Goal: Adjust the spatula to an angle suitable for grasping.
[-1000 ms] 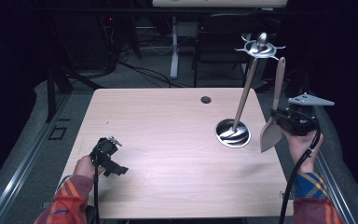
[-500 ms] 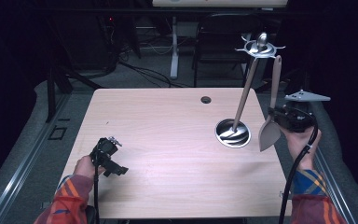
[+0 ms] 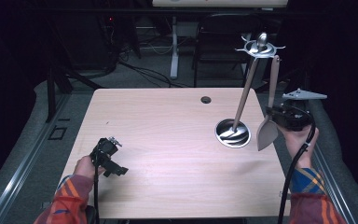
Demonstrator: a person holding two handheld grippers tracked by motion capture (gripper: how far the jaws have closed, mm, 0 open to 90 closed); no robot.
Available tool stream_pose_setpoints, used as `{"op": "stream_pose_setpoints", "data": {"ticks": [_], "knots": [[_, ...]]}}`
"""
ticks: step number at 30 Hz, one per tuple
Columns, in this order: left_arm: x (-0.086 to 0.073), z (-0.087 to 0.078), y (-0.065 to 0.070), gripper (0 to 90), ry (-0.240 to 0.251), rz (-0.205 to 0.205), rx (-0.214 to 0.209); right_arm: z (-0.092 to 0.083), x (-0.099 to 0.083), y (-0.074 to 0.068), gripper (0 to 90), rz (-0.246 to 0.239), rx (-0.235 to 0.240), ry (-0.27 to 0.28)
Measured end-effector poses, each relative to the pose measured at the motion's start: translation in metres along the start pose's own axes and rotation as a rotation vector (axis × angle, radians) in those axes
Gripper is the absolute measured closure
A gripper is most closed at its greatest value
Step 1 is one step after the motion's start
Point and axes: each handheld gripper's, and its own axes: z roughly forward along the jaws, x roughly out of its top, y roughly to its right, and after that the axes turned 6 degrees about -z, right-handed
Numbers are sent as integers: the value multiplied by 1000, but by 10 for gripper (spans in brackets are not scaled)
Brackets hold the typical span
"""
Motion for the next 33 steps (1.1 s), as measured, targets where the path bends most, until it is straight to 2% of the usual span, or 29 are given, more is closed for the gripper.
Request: {"op": "stream_pose_setpoints", "data": {"ticks": [17, 33], "knots": [[0, 0, 1, 12, -2, 0, -6, 1, -1, 1, 776, 10, 16, -1], [0, 0, 1, 12, -6, 7, -7, 7, 0, -8, 757, 3, 32, -12]]}}
